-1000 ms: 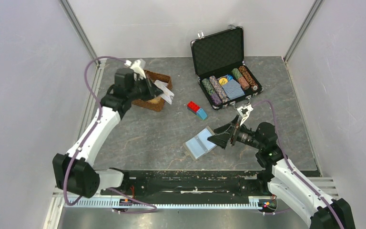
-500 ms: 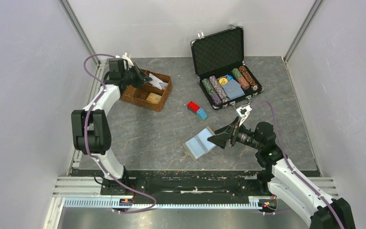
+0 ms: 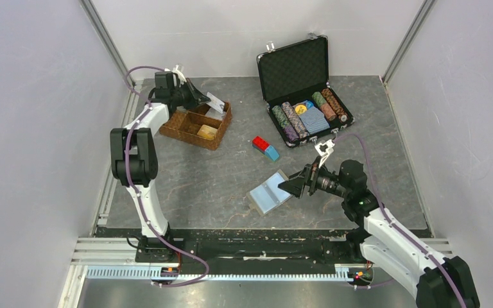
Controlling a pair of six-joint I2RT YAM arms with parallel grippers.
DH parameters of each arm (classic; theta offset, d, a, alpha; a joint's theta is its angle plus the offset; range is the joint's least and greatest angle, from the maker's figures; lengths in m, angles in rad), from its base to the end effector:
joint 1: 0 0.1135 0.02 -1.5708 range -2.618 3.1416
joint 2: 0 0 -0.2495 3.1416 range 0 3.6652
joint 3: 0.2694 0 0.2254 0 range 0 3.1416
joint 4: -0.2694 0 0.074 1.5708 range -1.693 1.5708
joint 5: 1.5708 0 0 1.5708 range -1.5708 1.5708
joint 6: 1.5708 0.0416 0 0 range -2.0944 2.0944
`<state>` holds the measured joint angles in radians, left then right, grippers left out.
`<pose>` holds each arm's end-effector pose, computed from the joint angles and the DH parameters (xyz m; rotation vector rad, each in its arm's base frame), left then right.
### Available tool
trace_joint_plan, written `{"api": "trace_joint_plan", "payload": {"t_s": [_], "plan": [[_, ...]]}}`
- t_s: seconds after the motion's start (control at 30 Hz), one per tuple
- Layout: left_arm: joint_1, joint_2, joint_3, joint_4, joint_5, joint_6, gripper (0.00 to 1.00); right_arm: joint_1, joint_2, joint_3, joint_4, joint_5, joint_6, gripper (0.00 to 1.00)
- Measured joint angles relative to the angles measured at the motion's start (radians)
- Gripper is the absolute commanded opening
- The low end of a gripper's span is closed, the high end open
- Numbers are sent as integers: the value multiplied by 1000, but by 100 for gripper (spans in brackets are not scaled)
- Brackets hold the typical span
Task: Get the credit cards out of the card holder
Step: Place the credit card in the storage box.
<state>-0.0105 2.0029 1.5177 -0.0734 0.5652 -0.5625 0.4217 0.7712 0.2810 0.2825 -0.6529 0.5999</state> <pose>0.4369 -0.0269 0.2340 -0.2526 2.1601 -0.9344 0.1409 0.0909 0.2160 -0.3436 1.9000 1.2883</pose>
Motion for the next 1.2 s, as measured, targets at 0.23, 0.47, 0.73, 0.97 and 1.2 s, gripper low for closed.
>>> {"api": "trace_joint_plan", "payload": {"t_s": [0.23, 0.47, 0.73, 0.97, 1.2], "plan": [[0, 64, 28, -3, 13, 0, 2, 0, 45, 32, -22, 10, -47, 98], [0, 106, 56, -9, 14, 1, 8, 0, 61, 82, -75, 27, -106, 98], [0, 138, 77, -31, 13, 1, 12, 0, 71, 105, -90, 34, -137, 98], [0, 151, 98, -60, 12, 8, 17, 0, 71, 105, -98, 47, -144, 98], [0, 164, 135, -83, 0, 29, 19, 0, 71, 105, -112, 50, -148, 98]]}}
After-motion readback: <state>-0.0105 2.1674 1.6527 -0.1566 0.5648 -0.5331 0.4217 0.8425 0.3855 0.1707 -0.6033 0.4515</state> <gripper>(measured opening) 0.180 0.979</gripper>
